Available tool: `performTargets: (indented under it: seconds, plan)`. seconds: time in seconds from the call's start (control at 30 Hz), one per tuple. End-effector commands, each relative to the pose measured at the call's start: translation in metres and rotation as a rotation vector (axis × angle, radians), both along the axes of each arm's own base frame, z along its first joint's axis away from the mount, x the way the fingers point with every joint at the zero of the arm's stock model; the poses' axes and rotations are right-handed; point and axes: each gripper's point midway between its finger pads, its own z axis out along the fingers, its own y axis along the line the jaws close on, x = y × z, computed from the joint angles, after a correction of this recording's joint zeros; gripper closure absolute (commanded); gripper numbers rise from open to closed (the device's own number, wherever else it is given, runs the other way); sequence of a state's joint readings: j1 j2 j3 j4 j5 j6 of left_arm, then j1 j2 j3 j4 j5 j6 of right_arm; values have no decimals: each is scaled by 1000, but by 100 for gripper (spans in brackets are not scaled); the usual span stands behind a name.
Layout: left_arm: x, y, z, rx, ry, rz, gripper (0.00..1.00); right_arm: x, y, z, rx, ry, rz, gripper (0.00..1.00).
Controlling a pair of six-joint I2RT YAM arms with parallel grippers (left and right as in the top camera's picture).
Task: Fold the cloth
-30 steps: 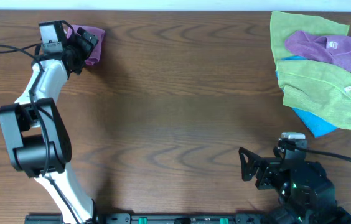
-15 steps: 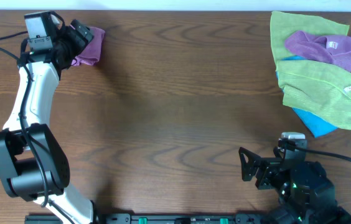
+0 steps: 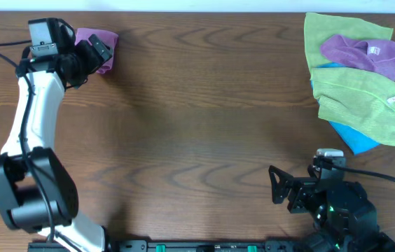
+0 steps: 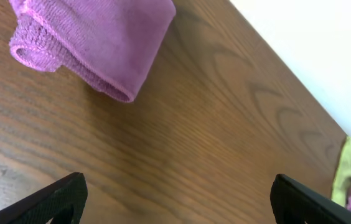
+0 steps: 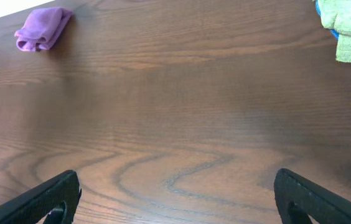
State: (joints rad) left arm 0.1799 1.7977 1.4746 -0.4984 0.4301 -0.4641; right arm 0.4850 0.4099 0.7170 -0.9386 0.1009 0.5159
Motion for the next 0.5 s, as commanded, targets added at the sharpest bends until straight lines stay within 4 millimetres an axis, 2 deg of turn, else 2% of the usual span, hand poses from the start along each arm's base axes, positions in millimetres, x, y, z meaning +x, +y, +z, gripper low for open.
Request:
performTargets:
  seconds: [0.0,0.23,0.47]
  plan:
    - [-7,3,40,39,-90,-35,5,0,-1,-2,9,6,-10,1]
    - [-63,6,58,177,-11,-106,5,0,-1,-2,9,6,-10,1]
    - [-103,0,75,244,9,-195,5,0,-1,-2,9,6,-10,1]
